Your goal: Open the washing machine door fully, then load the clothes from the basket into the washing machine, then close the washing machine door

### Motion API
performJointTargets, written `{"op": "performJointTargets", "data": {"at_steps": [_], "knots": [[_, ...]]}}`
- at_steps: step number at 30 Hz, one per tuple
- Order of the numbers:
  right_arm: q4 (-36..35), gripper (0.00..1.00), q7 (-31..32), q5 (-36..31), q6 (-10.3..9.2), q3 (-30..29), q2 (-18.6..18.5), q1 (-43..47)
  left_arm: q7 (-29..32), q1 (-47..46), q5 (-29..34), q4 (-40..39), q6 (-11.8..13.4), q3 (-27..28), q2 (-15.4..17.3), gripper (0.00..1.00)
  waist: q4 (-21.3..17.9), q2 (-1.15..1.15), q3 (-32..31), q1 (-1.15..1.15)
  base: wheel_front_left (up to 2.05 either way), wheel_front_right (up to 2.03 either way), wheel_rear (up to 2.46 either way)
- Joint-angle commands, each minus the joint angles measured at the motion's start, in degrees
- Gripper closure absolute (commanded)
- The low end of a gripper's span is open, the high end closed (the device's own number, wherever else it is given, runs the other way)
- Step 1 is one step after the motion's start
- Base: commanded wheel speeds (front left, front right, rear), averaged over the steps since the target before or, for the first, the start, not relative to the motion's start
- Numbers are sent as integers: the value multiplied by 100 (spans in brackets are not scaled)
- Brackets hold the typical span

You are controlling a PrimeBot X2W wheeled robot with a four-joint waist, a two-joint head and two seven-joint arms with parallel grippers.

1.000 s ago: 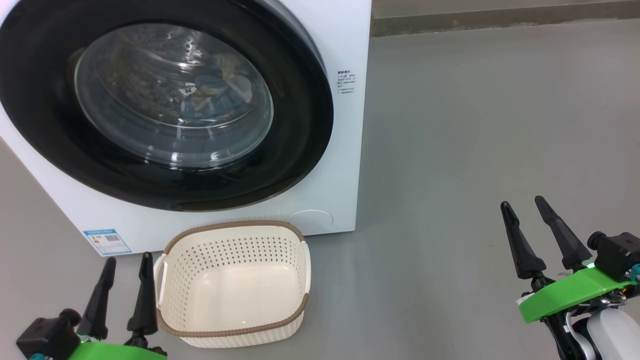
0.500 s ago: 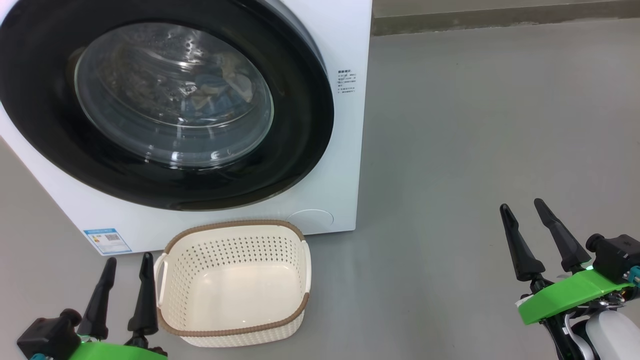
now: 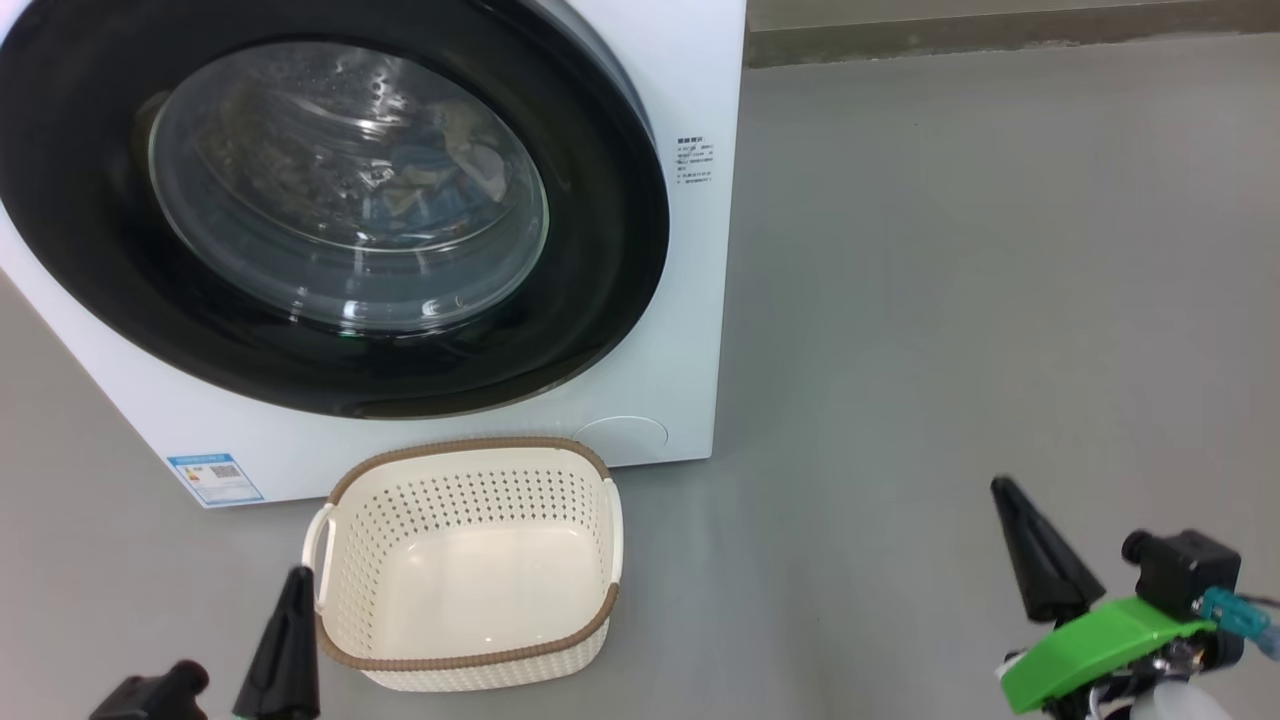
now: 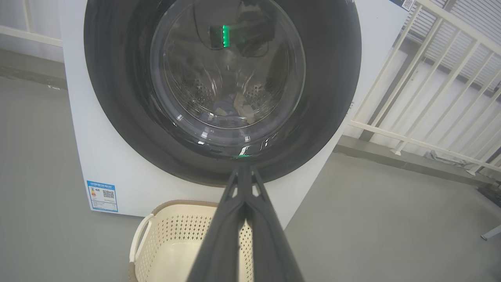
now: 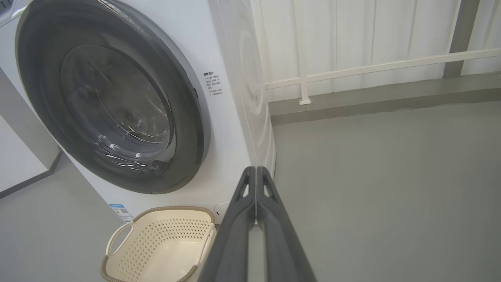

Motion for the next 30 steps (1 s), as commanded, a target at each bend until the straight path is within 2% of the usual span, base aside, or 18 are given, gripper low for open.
{"op": "performJointTargets", "data": {"at_steps": [1, 5, 10, 30], "knots": [[-85, 100, 36, 121, 0, -61, -41, -73, 43, -65, -115, -70, -2, 42, 38, 100, 3, 0, 0, 1, 0, 0, 0], [-107, 100, 102, 322, -1, -120, -3, -61, 112, -70, -309, -83, -5, 86, 14, 100, 9, 0, -11, 13, 0, 0, 0], [-121, 100, 183, 569, -1, -192, 44, -53, 195, -81, -550, -89, -8, 136, -15, 100, 16, 0, 0, 1, 0, 0, 0], [-188, 100, 497, 1508, -4, -476, 226, -29, 512, -131, -1469, -120, -22, 333, -128, 100, 42, 0, 7, 0, 0, 0, 0]]}}
